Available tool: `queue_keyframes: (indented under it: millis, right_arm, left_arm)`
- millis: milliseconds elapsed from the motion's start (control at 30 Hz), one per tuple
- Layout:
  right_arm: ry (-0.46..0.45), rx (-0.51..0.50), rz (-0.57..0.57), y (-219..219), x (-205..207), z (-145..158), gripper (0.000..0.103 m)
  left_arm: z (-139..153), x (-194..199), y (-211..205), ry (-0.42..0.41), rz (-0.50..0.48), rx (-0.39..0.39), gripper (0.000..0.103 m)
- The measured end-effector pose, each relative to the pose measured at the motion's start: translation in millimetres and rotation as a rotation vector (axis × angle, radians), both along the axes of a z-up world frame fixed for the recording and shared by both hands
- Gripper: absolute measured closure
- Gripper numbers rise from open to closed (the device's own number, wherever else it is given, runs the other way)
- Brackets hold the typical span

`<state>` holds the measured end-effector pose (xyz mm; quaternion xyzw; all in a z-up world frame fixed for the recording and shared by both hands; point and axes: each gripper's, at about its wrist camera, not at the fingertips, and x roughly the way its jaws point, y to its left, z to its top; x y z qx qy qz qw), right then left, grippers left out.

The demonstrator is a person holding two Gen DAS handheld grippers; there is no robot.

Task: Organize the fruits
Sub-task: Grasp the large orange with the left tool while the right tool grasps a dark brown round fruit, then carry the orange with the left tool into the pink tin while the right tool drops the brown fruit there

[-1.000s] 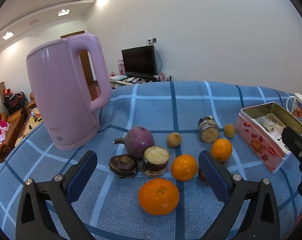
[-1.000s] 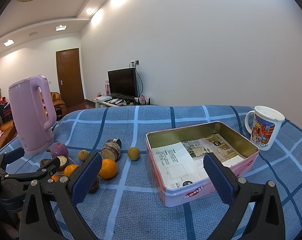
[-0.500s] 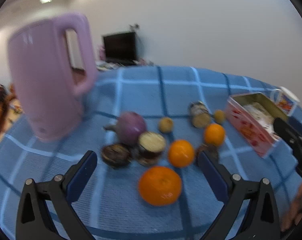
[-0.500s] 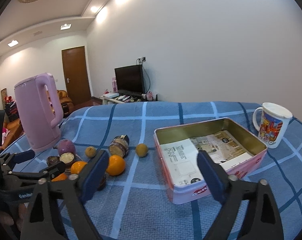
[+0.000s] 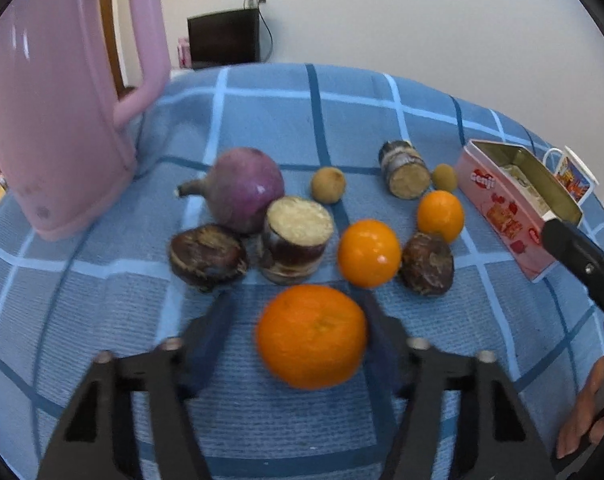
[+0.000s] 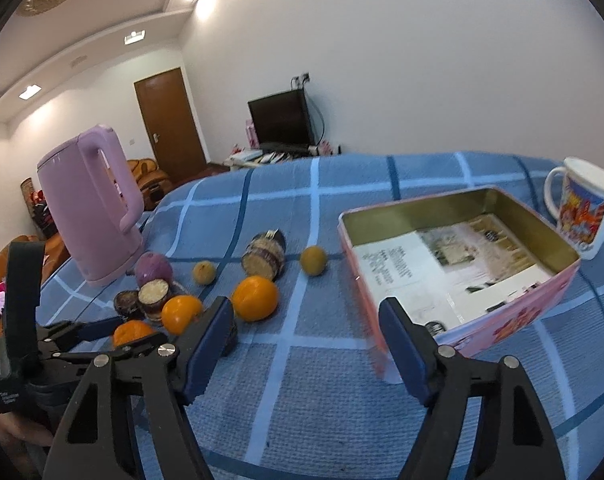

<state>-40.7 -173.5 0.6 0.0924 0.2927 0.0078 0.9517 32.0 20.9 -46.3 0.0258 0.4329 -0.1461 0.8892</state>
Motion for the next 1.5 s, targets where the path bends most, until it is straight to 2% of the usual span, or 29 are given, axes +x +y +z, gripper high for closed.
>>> queue_keyframes:
  millis: [33,133,233,400,500,633,667,800,933,1033,1100,1267,1367,1500]
  right_arm:
    - [0.007,0.005,0.018,2.3,1.5,-1.0,0.027]
    - [0.055,0.012,0.058,11.5,10.1,-7.1,0.037]
    - [0.093,0.015,0.097,21.8,20.7,-12.5,0.038]
    - [0.197,0.077,0.187,40.7,46.9,-28.0,0.038]
    - [0.251,0.098,0.21,50.3,60.7,-37.4,0.039]
    - [0.259,0.057,0.229,61.7,68.1,-36.6,0.047]
    - [0.265,0.053,0.238,62.4,68.4,-36.8,0.059]
    - [0.264,0.037,0.251,63.8,64.9,-36.2,0.06]
    - [0.204,0.065,0.269,56.2,51.3,-27.5,0.06]
    - [0.116,0.089,0.263,44.3,39.5,-11.6,0.06]
    - [0.06,0.11,0.245,30.9,32.7,-0.9,0.06]
    - [-0.061,0.041,0.147,-7.6,14.2,16.3,0.06]
    - [-0.078,0.021,0.091,-37.3,10.4,18.1,0.06]
    - [-0.072,0.031,0.013,-77.7,7.7,20.6,0.06]
  left_arm:
    - [0.5,-1.6,0.0,-0.009,0.002,0.005,0.053]
    - [-1.0,0.2,6.1,-0.004,0.009,-0.021,0.053]
    - [4.1,-0.9,14.4,-0.02,0.047,-0.047,0.053]
    - [25.2,-10.0,31.2,-0.147,0.128,-0.089,0.053]
    - [30.2,-9.0,42.9,-0.161,0.17,-0.127,0.053]
    - [30.7,-2.4,47.2,-0.174,0.209,-0.143,0.053]
    - [30.7,-2.6,46.5,-0.178,0.209,-0.144,0.053]
    - [30.0,-3.7,40.0,-0.19,0.192,-0.126,0.053]
    - [32.9,-9.0,35.3,-0.238,0.178,-0.118,0.053]
    - [36.8,-12.5,33.8,-0.273,0.153,-0.159,0.053]
    - [38.7,-14.7,29.3,-0.292,0.141,-0.16,0.053]
    - [45.6,-21.7,11.6,-0.322,0.116,-0.179,0.053]
    - [51.3,-27.7,-6.4,-0.352,0.097,-0.178,0.053]
    - [55.6,-28.6,-36.8,-0.35,0.048,-0.186,0.053]
